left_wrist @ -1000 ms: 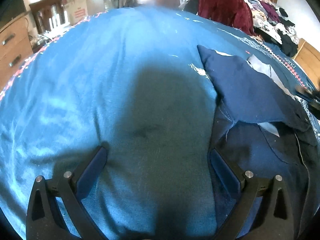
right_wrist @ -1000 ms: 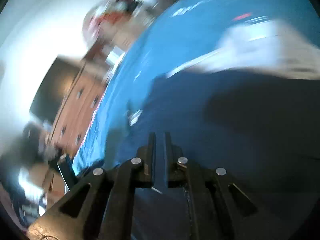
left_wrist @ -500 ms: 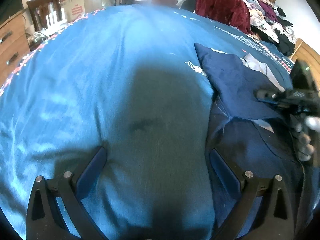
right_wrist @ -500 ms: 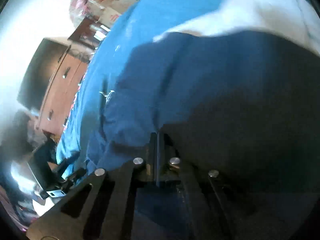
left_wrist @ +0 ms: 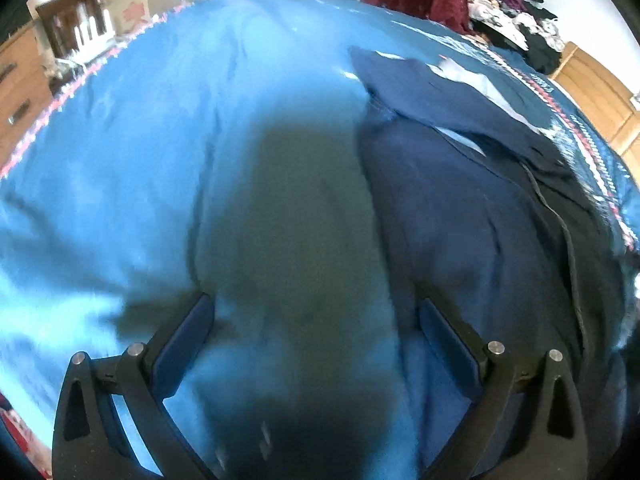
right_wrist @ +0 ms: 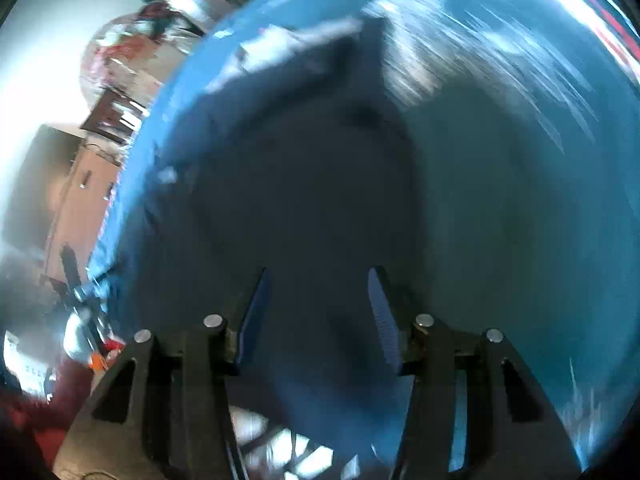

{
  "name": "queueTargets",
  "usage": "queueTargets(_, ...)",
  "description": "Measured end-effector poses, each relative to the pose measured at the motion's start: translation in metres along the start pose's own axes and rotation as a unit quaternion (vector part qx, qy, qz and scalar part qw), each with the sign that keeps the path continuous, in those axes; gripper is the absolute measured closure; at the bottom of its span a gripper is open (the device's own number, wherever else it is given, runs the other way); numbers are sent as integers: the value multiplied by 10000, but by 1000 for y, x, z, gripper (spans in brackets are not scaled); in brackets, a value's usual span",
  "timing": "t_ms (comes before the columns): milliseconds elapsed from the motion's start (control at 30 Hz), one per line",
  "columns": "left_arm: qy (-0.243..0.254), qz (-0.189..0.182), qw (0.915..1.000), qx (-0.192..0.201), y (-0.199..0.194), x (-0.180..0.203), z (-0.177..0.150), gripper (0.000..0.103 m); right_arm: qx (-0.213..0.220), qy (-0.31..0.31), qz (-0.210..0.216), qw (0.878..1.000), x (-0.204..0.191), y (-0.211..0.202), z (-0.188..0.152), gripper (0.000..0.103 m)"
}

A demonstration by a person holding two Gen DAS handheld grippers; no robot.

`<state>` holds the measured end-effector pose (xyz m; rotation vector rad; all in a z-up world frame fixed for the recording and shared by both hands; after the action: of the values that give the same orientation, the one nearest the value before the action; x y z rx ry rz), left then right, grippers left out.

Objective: Fold large clothes

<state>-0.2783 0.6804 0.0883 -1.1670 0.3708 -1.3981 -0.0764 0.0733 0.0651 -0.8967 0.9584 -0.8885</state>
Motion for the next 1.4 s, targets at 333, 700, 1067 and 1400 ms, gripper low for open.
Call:
queueTargets(333,-518,-1315,9898,-162,-44,19,-65,1,-457,168,150,9987,27,14,-80,48)
queueTargets(700,-598,-1509,9866,-173,-55,19,-81,1,-723,26,143,9973,16,27,-89,44)
queueTargets(1067,-536,-1685,9838,-293,-51,19,-91,1,-682,-112,636,9956,3,23,-99,42)
queueTargets(1400,-289,-1886,9799,-576,-55,27,-103,3,-753,138,978,9923,16,26,-101,44)
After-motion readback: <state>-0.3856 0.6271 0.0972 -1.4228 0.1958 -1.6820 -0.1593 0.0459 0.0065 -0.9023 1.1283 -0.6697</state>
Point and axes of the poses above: each gripper's, at about its wrist camera, not at the fingertips, and y roughly the way its jaws point, x to its right, z to its top, the point moved 2 cm from there along y, roughly the way its jaws point, and after that the axes turned 14 degrees about -z, right-handed, at the moved point
